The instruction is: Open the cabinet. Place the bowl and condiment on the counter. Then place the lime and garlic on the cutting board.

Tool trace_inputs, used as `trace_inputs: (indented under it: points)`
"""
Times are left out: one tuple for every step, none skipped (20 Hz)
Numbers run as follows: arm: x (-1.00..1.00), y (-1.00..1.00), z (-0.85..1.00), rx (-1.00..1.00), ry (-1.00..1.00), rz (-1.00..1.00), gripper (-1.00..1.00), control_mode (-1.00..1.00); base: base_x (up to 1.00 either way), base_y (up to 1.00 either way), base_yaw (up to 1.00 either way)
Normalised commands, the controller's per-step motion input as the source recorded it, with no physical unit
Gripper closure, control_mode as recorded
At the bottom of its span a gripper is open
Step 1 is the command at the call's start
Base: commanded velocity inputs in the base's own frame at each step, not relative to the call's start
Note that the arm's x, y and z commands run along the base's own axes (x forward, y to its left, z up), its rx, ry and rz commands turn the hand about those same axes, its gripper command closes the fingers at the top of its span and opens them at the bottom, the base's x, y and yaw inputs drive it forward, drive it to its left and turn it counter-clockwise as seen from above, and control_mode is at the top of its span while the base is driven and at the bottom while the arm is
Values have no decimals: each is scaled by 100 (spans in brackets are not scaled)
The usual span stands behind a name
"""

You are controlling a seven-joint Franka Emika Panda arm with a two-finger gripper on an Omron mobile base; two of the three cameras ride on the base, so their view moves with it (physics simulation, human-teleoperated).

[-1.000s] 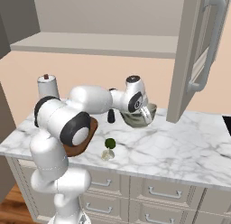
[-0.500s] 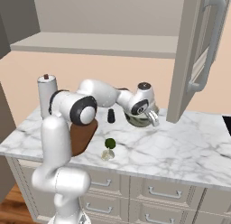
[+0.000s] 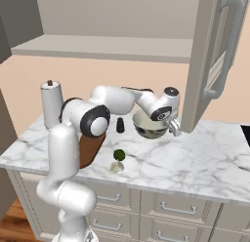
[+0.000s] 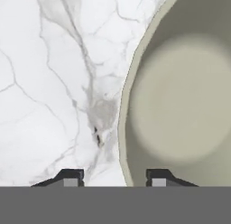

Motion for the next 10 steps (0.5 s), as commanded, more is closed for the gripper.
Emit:
trace_inputs:
  points:
    - [-51,0,89,0,0,0,-100,-100,0,0,0]
    - [-57,11,91,0,0,0,-100,-100,0,0,0]
    - [-72,14,81,0,0,0,-100,-100,0,0,0]
    - [-92,26,75,0,0,0,-100,-100,0,0,0]
    - [-100,36,60,0,0,3,-100,-100,0,0,0]
    - [-100,52,35,0,1,7,-100,-100,0,0,0]
    - [-100,66,32,0,0,12,-100,-100,0,0,0]
    - [-100,71,41,0,0,11,-100,-100,0,0,0]
    - [-100,67,48,0,0,11,-100,-100,0,0,0]
    - [-100,71,46,0,1,11,-100,-100,0,0,0]
